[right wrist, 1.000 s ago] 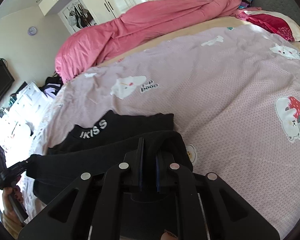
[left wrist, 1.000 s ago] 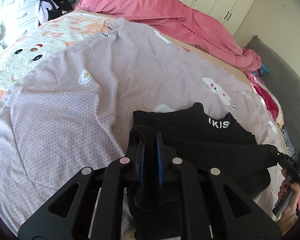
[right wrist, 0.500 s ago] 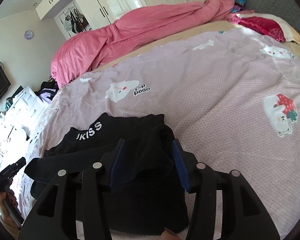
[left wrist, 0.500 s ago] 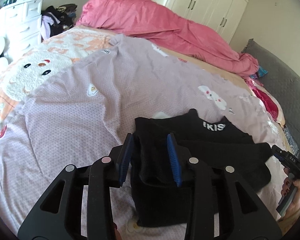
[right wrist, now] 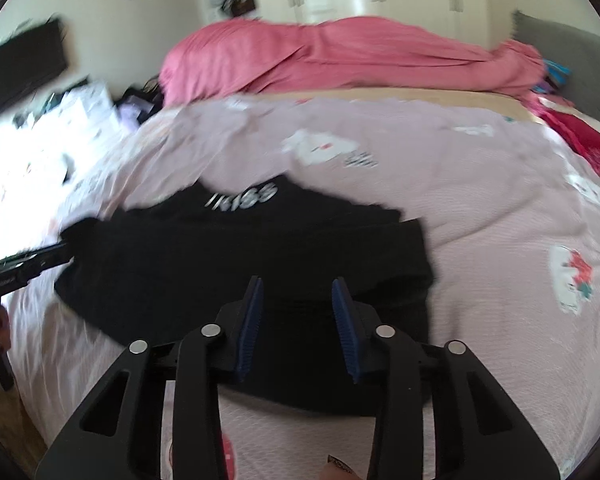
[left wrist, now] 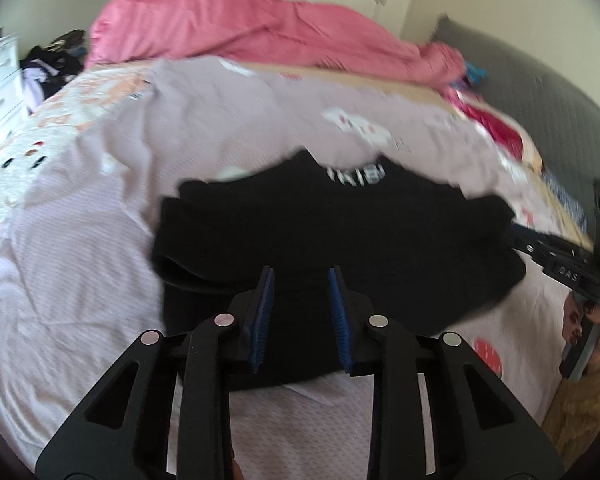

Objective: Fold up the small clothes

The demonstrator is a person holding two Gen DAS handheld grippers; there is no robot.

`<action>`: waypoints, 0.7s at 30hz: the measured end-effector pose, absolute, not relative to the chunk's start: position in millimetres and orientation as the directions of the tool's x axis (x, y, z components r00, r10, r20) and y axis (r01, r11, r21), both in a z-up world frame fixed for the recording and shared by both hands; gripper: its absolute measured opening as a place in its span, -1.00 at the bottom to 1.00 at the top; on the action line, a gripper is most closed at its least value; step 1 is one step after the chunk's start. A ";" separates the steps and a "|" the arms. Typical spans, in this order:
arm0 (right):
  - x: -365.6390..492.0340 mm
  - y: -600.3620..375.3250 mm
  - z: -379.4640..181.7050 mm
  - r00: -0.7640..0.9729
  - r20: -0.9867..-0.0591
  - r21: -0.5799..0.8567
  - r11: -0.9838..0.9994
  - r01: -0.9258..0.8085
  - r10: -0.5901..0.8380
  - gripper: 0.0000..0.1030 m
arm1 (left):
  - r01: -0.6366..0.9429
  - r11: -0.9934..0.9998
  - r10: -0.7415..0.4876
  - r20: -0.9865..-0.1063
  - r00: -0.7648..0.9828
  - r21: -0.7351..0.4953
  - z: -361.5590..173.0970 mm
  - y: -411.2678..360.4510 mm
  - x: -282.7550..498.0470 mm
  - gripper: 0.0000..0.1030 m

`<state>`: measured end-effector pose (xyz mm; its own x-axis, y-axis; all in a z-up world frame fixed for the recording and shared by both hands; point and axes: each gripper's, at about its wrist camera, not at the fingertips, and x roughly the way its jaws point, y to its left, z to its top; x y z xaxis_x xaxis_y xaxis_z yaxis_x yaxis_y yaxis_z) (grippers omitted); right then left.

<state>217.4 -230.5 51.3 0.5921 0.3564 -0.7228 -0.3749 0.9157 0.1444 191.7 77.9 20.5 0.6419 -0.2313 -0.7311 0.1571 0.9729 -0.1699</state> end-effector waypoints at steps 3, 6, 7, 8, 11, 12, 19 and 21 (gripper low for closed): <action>213.8 -214.7 40.0 0.541 -0.754 0.139 0.896 -0.423 0.373 -0.40 | 0.194 0.970 -0.238 -0.752 0.614 -0.148 9.9 63.0 190.9 -0.61; 210.6 -202.2 32.0 0.514 -0.775 0.120 0.884 -0.451 0.367 -0.40 | 0.192 0.977 -0.189 -0.767 0.613 -0.087 -0.3 54.5 193.4 -0.61; 210.6 -200.3 28.9 0.511 -0.781 0.112 0.886 -0.451 0.359 -0.39 | 0.187 0.980 -0.171 -0.771 0.614 -0.068 -3.0 53.3 195.4 -0.61; 211.3 -198.4 25.2 0.509 -0.788 0.099 0.888 -0.449 0.346 -0.39 | 0.181 0.982 -0.153 -0.776 0.612 -0.052 -7.2 52.8 198.5 -0.61; 214.4 -197.1 18.0 0.526 -0.792 0.062 0.898 -0.435 0.310 -0.39 | 0.169 0.985 -0.138 -0.781 0.609 -0.042 -11.0 55.8 205.2 -0.61; 216.2 -198.3 16.6 0.529 -0.790 0.062 0.898 -0.435 0.310 -0.39 | 0.167 0.985 -0.136 -0.781 0.610 -0.042 -11.7 56.2 208.1 -0.61; 234.8 -205.1 12.4 0.529 -0.782 0.094 0.902 -0.420 0.328 -0.28 | 0.159 0.987 -0.112 -0.788 0.605 -0.018 -18.2 59.3 236.2 -0.60; 243.1 -204.5 12.4 0.533 -0.782 0.089 0.904 -0.418 0.323 -0.28 | 0.157 0.987 -0.122 -0.786 0.606 -0.032 -19.8 62.5 244.0 -0.60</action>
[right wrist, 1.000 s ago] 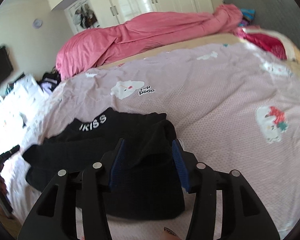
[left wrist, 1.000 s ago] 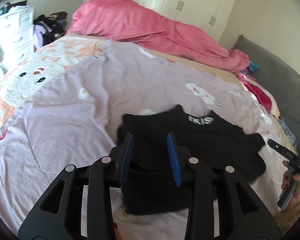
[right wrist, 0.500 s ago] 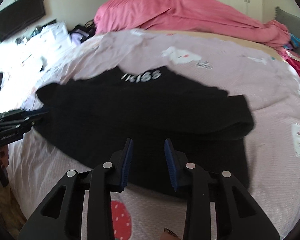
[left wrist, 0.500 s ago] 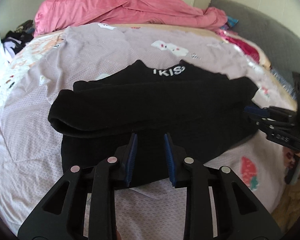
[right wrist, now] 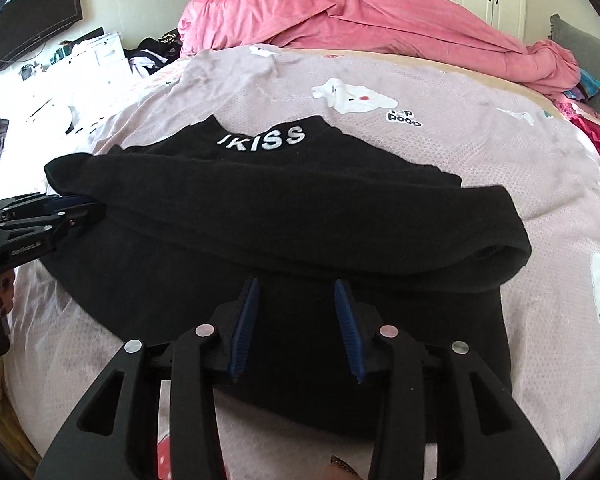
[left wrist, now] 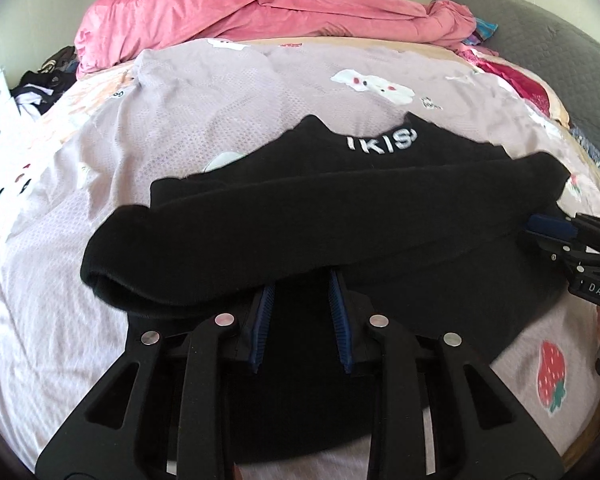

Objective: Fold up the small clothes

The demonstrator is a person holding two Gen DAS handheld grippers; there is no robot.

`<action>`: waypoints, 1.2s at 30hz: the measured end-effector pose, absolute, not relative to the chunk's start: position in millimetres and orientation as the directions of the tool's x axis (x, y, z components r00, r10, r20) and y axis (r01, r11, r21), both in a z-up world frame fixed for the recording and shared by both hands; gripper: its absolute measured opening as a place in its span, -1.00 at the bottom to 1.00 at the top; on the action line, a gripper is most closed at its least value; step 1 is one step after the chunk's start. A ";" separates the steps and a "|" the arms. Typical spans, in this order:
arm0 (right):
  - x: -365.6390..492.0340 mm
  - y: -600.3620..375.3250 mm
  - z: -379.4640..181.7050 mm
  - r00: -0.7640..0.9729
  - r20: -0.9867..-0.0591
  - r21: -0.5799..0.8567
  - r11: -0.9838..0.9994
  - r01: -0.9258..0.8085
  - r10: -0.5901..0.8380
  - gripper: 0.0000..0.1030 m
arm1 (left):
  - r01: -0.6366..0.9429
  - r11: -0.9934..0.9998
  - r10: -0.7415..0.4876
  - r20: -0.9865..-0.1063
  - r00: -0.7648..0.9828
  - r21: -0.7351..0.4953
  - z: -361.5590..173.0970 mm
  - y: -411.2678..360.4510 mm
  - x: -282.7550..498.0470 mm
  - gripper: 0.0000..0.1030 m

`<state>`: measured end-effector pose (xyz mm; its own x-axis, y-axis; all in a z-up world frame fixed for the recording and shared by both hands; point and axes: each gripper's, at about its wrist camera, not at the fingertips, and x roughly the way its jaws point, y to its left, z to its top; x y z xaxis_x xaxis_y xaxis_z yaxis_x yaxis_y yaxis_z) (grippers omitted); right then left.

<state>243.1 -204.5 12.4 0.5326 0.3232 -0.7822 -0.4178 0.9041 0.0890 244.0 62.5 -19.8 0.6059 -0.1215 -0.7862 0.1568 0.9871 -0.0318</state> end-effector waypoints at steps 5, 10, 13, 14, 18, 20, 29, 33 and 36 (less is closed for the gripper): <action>263.1 -201.8 10.0 0.549 -0.776 0.062 0.903 -0.425 0.311 -0.28 | 0.182 0.983 -0.099 -0.770 0.631 0.023 -17.5 58.9 260.0 -0.60; 281.8 -209.1 11.0 0.570 -0.760 0.081 0.915 -0.395 0.313 -0.28 | 0.168 0.986 -0.125 -0.734 0.668 -0.015 -5.1 69.3 276.5 -0.60; 290.4 -218.8 13.2 0.581 -0.752 0.103 0.927 -0.362 0.311 -0.28 | 0.147 0.989 -0.114 -0.701 0.704 -0.013 6.5 79.0 283.3 -0.59; 293.6 -222.8 14.8 0.591 -0.748 0.103 0.932 -0.346 0.302 -0.28 | 0.140 0.990 -0.115 -0.693 0.711 -0.020 9.6 82.1 284.4 -0.55; 299.6 -237.4 24.6 0.624 -0.706 0.172 0.935 -0.311 0.337 -0.23 | 0.089 0.991 -0.131 -0.664 0.736 -0.097 27.3 106.4 287.4 -0.48; 298.1 -246.7 33.1 0.663 -0.669 0.187 0.939 -0.288 0.336 -0.23 | 0.068 0.992 -0.121 -0.658 0.743 -0.106 33.0 113.5 285.8 -0.46; 297.0 -280.1 38.2 0.696 -0.676 0.163 0.970 -0.179 0.242 0.00 | -0.027 0.985 -0.101 -0.703 0.704 -0.169 27.4 145.4 271.8 -0.28; 297.7 -288.4 21.3 0.647 -0.730 0.175 0.975 -0.138 0.222 0.01 | -0.044 0.983 -0.103 -0.730 0.676 -0.180 15.6 154.2 262.2 -0.22; 292.1 -293.9 9.0 0.611 -0.759 0.196 0.974 -0.114 0.225 0.01 | -0.050 0.975 -0.134 -0.759 0.638 -0.214 3.6 158.6 255.7 -0.22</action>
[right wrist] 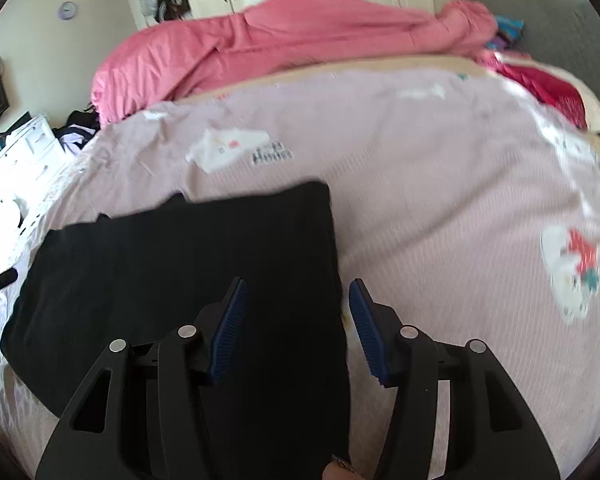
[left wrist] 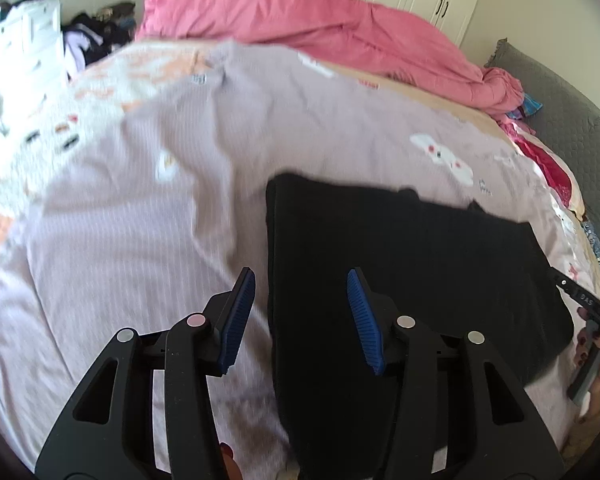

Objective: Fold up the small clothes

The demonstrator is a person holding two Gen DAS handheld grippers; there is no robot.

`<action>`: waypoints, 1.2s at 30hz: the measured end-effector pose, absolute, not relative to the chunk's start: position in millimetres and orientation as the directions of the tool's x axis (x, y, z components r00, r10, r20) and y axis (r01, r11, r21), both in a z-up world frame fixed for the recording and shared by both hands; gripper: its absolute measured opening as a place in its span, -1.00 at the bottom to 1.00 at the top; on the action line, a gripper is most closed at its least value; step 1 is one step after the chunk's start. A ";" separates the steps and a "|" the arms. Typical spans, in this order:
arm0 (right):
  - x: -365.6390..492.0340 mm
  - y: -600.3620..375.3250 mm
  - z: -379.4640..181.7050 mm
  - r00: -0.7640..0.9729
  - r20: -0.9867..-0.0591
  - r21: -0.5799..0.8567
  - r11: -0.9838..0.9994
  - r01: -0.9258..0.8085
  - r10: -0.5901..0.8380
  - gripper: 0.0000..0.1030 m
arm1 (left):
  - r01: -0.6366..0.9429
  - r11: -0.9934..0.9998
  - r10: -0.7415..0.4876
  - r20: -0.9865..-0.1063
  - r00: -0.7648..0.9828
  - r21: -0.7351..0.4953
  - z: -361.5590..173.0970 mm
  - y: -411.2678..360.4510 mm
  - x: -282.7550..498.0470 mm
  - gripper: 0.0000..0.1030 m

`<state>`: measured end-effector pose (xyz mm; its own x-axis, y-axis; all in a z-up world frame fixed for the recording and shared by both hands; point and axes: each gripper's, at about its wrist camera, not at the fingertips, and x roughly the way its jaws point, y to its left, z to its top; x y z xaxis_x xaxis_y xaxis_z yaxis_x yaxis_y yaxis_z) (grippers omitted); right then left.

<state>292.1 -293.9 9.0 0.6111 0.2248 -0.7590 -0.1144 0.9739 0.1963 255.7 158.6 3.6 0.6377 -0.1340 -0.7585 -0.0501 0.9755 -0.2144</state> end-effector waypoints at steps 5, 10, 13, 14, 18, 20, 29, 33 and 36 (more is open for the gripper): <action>276.0 -300.5 4.6 0.590 -0.768 0.231 0.967 -0.107 0.249 0.01 | -0.076 0.955 -0.184 -0.772 0.608 -0.287 -4.4 165.6 246.3 -0.12; 267.6 -303.5 5.2 0.569 -0.772 0.269 0.957 -0.111 0.283 0.01 | -0.090 0.945 -0.202 -0.775 0.599 -0.316 -9.7 165.4 235.1 -0.12; 264.4 -301.3 3.6 0.555 -0.779 0.279 0.954 -0.109 0.291 0.01 | -0.118 0.924 -0.239 -0.789 0.566 -0.364 -23.9 166.6 222.7 -0.12; 263.6 -301.4 2.9 0.549 -0.779 0.293 0.950 -0.106 0.301 0.01 | -0.122 0.917 -0.252 -0.788 0.562 -0.380 -27.8 166.4 216.8 -0.12; 260.0 -302.9 2.1 0.546 -0.772 0.333 0.939 -0.090 0.326 0.01 | -0.148 0.892 -0.274 -0.770 0.577 -0.428 -28.8 171.1 201.8 -0.12; 256.1 -304.7 0.2 0.539 -0.763 0.375 0.923 -0.082 0.358 0.00 | -0.153 0.884 -0.283 -0.768 0.575 -0.441 -29.7 171.9 199.9 -0.13; 241.7 -316.3 0.3 0.545 -0.739 0.446 0.894 -0.044 0.396 -0.64 | -0.096 0.913 -0.275 -0.770 0.576 -0.397 -23.5 154.4 197.4 -0.75; 237.9 -316.2 5.7 0.554 -0.734 0.434 0.899 -0.062 0.393 -0.82 | -0.077 0.927 -0.256 -0.771 0.582 -0.366 -19.6 148.5 192.7 -0.80; 232.4 -320.9 14.0 0.569 -0.723 0.431 0.900 -0.071 0.391 -0.83 | -0.082 0.915 -0.274 -0.758 0.592 -0.395 -15.0 157.7 185.6 -0.81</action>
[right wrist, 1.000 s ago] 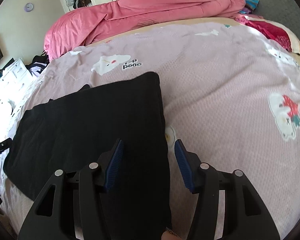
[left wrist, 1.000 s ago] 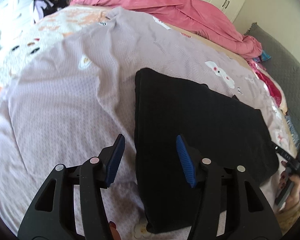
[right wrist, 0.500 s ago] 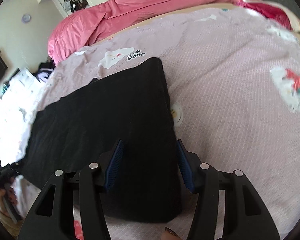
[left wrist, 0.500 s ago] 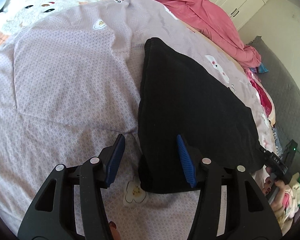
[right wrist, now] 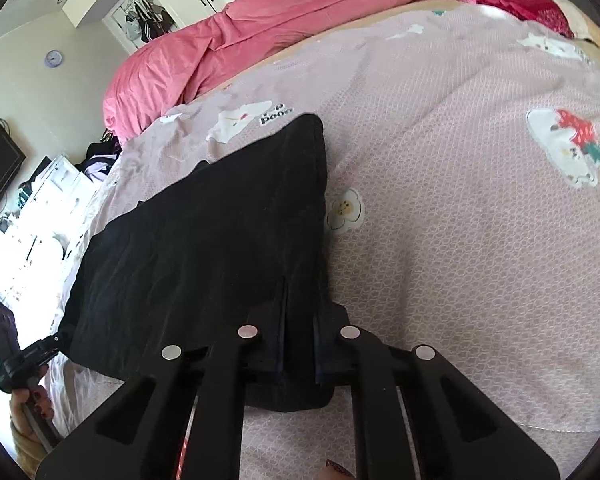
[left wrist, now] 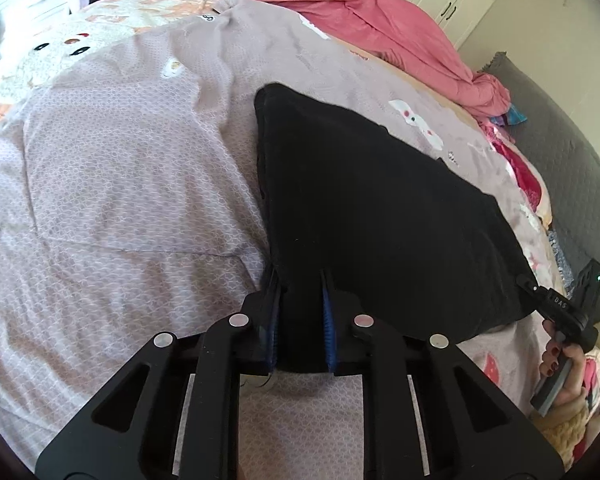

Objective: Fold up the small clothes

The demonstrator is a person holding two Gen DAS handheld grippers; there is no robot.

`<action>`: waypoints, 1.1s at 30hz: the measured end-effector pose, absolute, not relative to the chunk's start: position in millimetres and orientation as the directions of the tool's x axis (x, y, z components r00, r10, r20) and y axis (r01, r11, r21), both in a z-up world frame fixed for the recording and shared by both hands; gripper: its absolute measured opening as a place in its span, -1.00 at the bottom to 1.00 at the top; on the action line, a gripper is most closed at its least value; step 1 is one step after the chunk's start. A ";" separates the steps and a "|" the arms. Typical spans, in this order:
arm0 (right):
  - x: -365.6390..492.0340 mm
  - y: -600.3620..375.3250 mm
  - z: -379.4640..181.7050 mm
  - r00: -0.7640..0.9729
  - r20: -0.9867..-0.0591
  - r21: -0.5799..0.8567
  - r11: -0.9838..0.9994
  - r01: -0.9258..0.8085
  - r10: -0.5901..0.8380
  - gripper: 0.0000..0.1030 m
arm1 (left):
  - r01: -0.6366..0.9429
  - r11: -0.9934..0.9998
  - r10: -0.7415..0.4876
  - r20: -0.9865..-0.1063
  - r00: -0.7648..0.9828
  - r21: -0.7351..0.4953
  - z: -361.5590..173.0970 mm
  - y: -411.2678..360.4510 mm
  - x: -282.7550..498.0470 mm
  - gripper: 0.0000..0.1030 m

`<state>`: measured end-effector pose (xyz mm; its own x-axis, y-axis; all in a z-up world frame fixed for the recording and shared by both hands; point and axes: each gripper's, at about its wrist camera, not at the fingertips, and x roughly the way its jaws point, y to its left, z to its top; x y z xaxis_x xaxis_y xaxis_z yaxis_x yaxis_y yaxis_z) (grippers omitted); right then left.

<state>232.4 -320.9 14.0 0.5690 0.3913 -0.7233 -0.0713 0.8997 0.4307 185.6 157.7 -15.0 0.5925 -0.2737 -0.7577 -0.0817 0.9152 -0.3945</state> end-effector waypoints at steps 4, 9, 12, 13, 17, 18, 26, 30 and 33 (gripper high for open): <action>225.7 -326.7 14.8 0.569 -0.723 0.437 0.897 -0.061 0.391 -0.83 | -0.080 0.908 -0.290 -0.756 0.587 -0.411 -16.4 161.5 174.1 -0.80; 227.5 -321.3 0.6 0.541 -0.765 0.393 0.919 -0.041 0.351 -0.78 | -0.097 0.938 -0.223 -0.793 0.566 -0.333 -23.3 157.2 170.9 -0.56; 227.1 -321.8 0.1 0.543 -0.772 0.378 0.926 -0.027 0.331 -0.67 | -0.116 0.936 -0.215 -0.799 0.562 -0.333 -24.8 162.2 172.7 -0.37; 226.6 -322.4 -0.6 0.543 -0.774 0.375 0.927 -0.021 0.326 -0.64 | -0.118 0.934 -0.217 -0.799 0.560 -0.337 -25.5 163.9 172.8 -0.36; 223.2 -326.0 -3.1 0.544 -0.773 0.391 0.921 0.002 0.327 -0.61 | -0.111 0.939 -0.210 -0.801 0.561 -0.324 -23.6 163.1 173.8 -0.36; 222.7 -326.3 -3.1 0.545 -0.773 0.390 0.921 0.005 0.325 -0.60 | -0.108 0.944 -0.200 -0.802 0.562 -0.311 -23.1 161.6 173.9 -0.36; 217.5 -327.2 -1.4 0.552 -0.787 0.347 0.938 0.029 0.274 -0.42 | -0.108 0.954 -0.173 -0.812 0.558 -0.278 -24.1 157.6 177.1 -0.31; 214.5 -326.4 0.9 0.561 -0.789 0.322 0.946 0.029 0.252 -0.40 | -0.100 0.965 -0.144 -0.811 0.567 -0.242 -20.5 151.5 175.6 -0.31; 210.9 -324.0 6.9 0.577 -0.784 0.294 0.955 0.021 0.229 -0.35 | -0.096 0.968 -0.136 -0.810 0.571 -0.230 -18.4 149.2 174.5 -0.32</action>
<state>210.9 -324.0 6.9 0.5771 0.2291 -0.7839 0.0207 0.9554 0.2944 174.5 149.2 -18.4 0.5712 -0.1357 -0.8095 -0.0961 0.9684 -0.2301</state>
